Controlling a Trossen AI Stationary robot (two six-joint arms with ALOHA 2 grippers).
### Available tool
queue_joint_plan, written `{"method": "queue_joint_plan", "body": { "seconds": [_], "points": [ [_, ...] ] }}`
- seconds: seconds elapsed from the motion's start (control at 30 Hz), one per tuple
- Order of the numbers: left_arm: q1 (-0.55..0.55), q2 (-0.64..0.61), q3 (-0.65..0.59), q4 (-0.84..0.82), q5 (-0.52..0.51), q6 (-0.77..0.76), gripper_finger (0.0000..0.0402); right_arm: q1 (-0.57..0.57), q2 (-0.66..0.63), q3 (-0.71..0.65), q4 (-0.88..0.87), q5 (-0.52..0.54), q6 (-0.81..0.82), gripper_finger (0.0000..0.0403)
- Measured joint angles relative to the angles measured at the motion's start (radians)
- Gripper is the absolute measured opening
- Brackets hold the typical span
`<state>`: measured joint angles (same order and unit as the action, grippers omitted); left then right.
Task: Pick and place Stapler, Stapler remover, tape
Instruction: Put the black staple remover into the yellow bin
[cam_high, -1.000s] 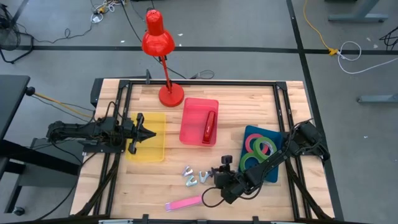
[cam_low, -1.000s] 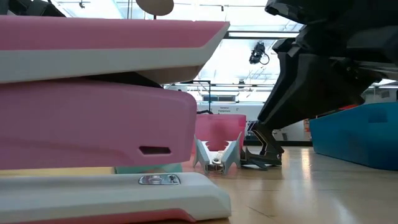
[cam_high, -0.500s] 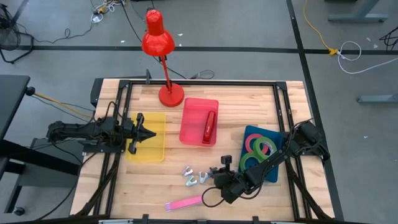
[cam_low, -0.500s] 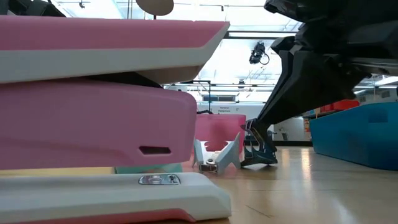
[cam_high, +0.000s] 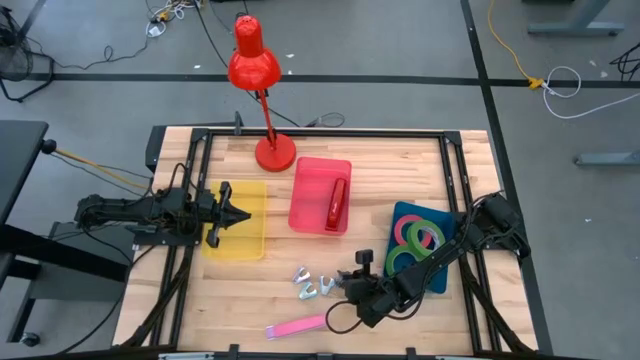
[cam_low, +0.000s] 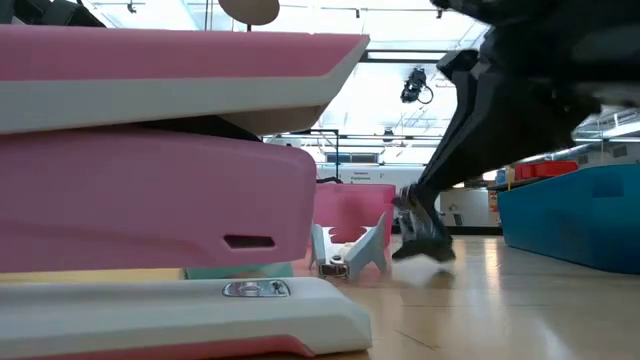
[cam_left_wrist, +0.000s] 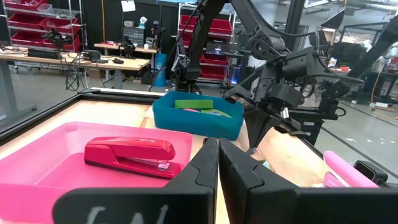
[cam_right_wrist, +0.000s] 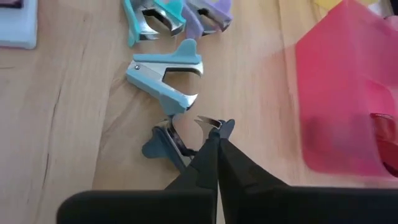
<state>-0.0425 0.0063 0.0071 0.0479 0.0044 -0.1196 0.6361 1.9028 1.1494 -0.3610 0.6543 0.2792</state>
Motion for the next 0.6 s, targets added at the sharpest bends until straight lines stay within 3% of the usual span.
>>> {"method": "queue_joint_plan", "body": {
  "seconds": [0.6],
  "points": [
    [0.0,0.0,0.0,0.0,0.0,0.0,0.0018,0.0,-0.106,-0.001,0.029,0.137,-0.097,0.0]
  ]
}}
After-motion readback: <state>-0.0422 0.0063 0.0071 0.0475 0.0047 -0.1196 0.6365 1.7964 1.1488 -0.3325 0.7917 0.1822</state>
